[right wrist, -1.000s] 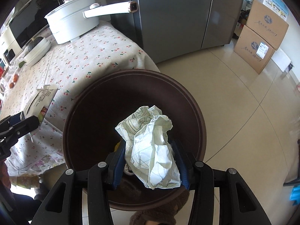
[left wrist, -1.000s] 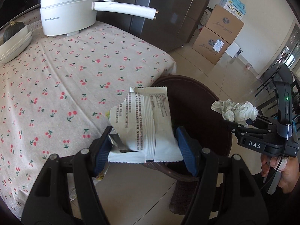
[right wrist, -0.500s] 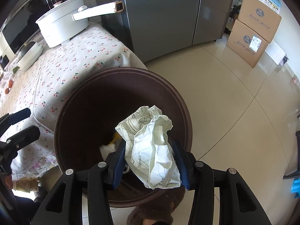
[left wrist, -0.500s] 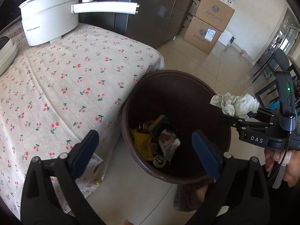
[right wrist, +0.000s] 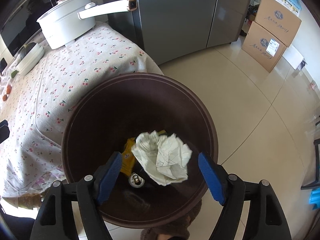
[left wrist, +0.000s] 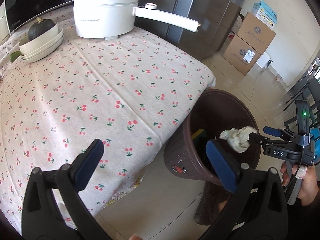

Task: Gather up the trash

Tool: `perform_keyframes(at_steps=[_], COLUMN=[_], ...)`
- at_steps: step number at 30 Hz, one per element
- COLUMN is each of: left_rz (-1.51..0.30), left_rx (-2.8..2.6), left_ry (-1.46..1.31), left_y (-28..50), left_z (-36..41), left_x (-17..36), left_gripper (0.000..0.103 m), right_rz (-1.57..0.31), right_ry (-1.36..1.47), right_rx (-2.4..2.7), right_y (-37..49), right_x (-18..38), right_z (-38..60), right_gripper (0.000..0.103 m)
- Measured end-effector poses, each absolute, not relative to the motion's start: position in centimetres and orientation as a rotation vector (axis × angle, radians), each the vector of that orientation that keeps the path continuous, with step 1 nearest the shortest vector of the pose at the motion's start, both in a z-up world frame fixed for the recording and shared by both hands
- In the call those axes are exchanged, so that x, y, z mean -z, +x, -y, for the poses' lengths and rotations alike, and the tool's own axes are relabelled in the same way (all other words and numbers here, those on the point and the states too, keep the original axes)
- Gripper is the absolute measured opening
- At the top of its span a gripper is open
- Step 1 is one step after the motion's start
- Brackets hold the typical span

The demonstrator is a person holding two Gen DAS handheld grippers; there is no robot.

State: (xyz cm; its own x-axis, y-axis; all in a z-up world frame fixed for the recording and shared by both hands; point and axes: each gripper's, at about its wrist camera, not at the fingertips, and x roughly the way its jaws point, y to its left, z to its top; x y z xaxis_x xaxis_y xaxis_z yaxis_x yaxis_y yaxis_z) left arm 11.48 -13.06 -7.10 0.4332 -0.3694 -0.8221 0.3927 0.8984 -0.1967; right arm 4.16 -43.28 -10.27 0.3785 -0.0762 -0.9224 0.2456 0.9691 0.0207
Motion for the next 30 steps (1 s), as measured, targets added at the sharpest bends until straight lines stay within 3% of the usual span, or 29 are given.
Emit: perform_keyframes(at_steps=[12, 20, 30], left_rz=[-0.965, -0.812, -0.756], left_rx=[0.302, 0.217, 0.178], left_ry=[0.042, 0.06, 0.008], left_y=[8.9, 4.2, -1.4], left_z=[7.9, 6.5, 5.6], left_x=[5.9, 2.3, 0.0], left_gripper=[0.102, 0.102, 0.102], right_rz=[-1.059, -0.904, -0.747], right_ry=[0.16, 0.063, 0.019], right_rx=[0.158, 0.088, 0.068], right_y=[2.5, -1.4, -6.2], right_x=[6.6, 2.7, -0.7], right_z=[39.8, 34.2, 30.1], right_gripper=[0.087, 0.102, 0.103])
